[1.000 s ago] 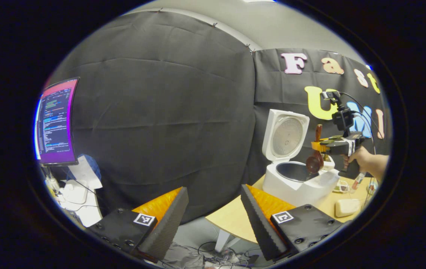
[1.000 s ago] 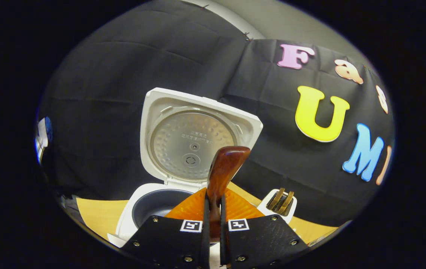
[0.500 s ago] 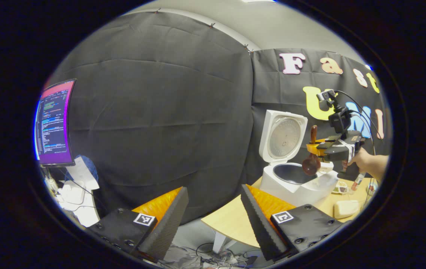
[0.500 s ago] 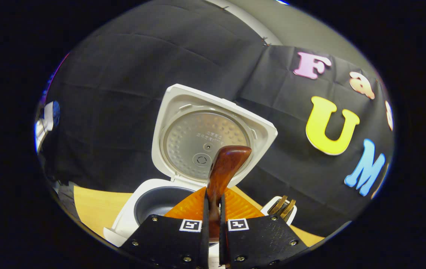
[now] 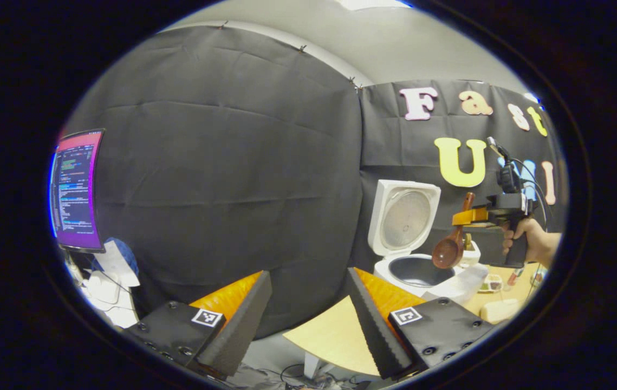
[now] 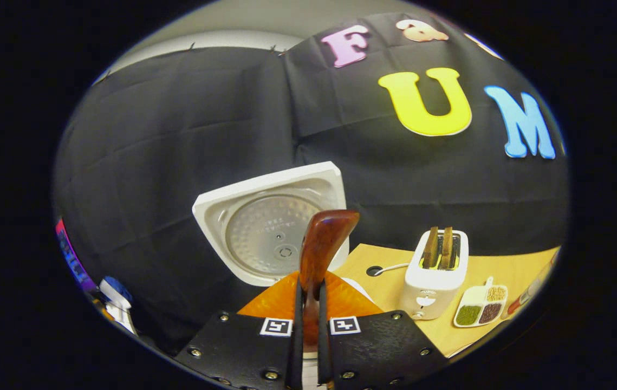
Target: Close the left gripper, press the button to open the rice cooker; take a wooden spoon from the chopstick holder with the right hand, scoop a spoonful of rice and pour it into the rice cooker, then put the wooden spoon back into the chopstick holder.
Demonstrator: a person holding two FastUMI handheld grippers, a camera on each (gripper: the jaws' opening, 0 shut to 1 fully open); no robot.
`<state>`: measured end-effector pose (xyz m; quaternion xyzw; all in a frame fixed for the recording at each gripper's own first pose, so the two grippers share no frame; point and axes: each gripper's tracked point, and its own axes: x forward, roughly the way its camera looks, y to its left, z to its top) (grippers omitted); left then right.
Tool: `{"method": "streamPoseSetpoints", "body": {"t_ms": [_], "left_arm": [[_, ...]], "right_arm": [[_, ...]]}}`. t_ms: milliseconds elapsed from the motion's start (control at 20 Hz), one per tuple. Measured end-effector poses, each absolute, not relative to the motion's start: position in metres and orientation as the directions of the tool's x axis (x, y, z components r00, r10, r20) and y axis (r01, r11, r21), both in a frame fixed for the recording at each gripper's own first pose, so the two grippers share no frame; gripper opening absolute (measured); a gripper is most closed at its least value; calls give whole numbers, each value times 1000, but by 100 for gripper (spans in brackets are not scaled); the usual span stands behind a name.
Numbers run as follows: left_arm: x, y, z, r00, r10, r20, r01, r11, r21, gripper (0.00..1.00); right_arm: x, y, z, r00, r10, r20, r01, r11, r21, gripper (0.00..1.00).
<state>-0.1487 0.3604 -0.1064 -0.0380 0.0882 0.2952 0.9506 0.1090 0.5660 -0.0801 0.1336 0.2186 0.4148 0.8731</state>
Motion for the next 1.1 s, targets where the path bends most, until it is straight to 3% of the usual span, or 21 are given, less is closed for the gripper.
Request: {"method": "streamPoseSetpoints", "body": {"t_ms": [450,1100], "left_arm": [[-96,321,-65,878,469,-95,-474,880,-33,99],[-57,220,-17,941,338,-16,-338,940,-40,97]], "right_arm": [[137,443,-32,695,688,-207,-564,701,437,11],[155,237,-47,856,458,-239,-341,848,405,11]]}}
